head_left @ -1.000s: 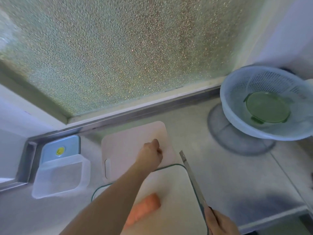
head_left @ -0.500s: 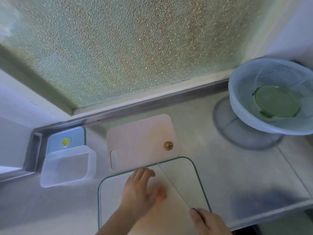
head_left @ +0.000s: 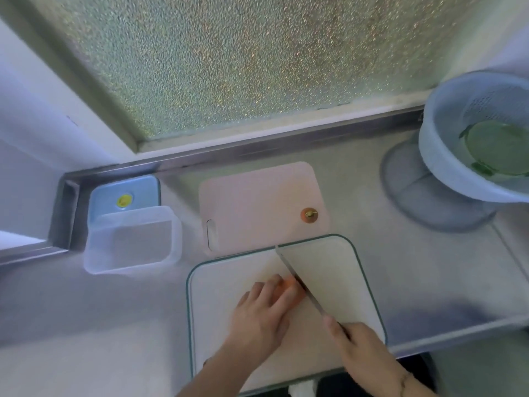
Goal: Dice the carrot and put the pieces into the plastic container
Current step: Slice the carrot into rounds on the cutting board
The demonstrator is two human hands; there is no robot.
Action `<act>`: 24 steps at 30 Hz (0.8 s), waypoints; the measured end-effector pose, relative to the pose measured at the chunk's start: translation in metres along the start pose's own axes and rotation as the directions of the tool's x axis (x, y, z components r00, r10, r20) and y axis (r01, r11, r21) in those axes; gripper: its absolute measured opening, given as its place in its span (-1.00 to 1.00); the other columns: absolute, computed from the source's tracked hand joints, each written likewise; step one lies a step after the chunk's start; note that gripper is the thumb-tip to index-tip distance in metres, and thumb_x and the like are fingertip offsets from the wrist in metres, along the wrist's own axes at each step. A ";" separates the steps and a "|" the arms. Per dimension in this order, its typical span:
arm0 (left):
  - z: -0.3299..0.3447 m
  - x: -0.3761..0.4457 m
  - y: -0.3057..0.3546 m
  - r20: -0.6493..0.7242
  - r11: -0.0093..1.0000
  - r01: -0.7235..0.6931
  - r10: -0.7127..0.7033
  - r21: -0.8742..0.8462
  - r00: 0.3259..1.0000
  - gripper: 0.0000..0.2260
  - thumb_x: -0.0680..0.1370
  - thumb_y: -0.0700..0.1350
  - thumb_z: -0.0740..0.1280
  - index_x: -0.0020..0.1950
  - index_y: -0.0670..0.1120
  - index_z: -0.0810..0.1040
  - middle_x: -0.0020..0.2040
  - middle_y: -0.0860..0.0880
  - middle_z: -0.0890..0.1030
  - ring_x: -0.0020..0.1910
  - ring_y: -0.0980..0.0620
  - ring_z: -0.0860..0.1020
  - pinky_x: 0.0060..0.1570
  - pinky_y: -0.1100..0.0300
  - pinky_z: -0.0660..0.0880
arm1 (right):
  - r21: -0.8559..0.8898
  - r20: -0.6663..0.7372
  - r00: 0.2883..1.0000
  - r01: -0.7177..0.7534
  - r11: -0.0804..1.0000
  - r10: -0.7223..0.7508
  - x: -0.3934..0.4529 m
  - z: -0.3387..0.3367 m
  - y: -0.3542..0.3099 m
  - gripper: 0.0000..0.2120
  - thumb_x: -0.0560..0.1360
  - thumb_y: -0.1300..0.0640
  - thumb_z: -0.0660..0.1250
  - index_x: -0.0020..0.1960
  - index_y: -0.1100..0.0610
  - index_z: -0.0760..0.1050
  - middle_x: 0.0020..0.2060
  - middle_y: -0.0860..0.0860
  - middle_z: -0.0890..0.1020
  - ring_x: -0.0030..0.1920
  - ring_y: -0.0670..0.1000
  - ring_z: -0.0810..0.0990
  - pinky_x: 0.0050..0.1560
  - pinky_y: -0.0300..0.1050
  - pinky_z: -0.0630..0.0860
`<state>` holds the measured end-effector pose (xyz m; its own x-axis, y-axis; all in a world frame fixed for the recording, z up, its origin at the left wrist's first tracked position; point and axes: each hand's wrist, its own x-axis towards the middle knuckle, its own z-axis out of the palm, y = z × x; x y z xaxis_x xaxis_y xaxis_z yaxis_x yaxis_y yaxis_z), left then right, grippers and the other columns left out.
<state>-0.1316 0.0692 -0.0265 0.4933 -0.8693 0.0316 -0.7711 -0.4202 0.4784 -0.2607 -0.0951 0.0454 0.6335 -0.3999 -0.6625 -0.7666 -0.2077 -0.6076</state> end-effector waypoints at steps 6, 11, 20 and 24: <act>0.004 -0.001 -0.006 -0.012 1.000 -0.029 0.029 0.003 0.999 -0.49 0.47 0.02 0.30 0.43 0.03 0.37 0.28 -0.06 0.45 0.02 -0.11 0.53 -0.16 0.10 0.60 | -0.024 -0.181 0.983 -0.033 0.999 0.028 -0.034 0.004 0.002 -0.50 0.52 -0.27 0.14 -0.38 0.06 0.51 -0.45 -0.06 0.55 -0.36 -0.25 0.50 -0.23 -0.40 0.40; 0.009 -0.002 -0.009 -0.011 0.998 -0.047 0.047 -0.041 0.999 -0.51 0.49 -0.04 0.30 0.43 0.01 0.38 0.28 -0.08 0.51 0.00 -0.13 0.54 -0.09 0.03 0.60 | -0.154 -0.178 0.984 -0.014 0.988 -0.014 -0.048 0.005 0.006 -0.52 0.54 -0.29 0.06 -0.14 0.02 0.58 -0.35 0.04 0.58 -0.25 -0.20 0.57 -0.26 -0.42 0.38; 0.008 -0.002 -0.009 -0.030 0.996 -0.047 0.045 -0.079 0.999 -0.57 0.54 -0.08 0.28 0.42 0.00 0.41 0.26 -0.07 0.50 0.03 -0.13 0.55 -0.04 0.01 0.59 | -0.096 -0.119 0.992 -0.048 0.994 0.036 -0.046 -0.006 0.000 -0.26 0.30 -0.43 -0.06 -0.14 0.12 0.64 -0.28 0.07 0.65 -0.20 -0.25 0.56 -0.22 -0.40 0.43; 0.010 -0.002 -0.009 -0.051 0.994 -0.090 0.087 -0.063 0.995 -0.61 0.57 -0.10 0.27 0.41 -0.03 0.42 0.27 -0.09 0.51 0.05 -0.17 0.54 0.02 0.00 0.58 | -0.135 -0.178 0.984 -0.055 0.989 0.030 -0.045 -0.008 0.002 -0.41 0.47 -0.33 0.05 -0.10 0.12 0.62 -0.24 0.09 0.63 -0.22 -0.13 0.59 -0.22 -0.42 0.42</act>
<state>-0.1294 0.0717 -0.0396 0.4443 -0.8882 0.1173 -0.7853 -0.3230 0.5281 -0.2915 -0.0843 0.0772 0.5811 -0.5581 -0.5923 -0.8074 -0.3038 -0.5058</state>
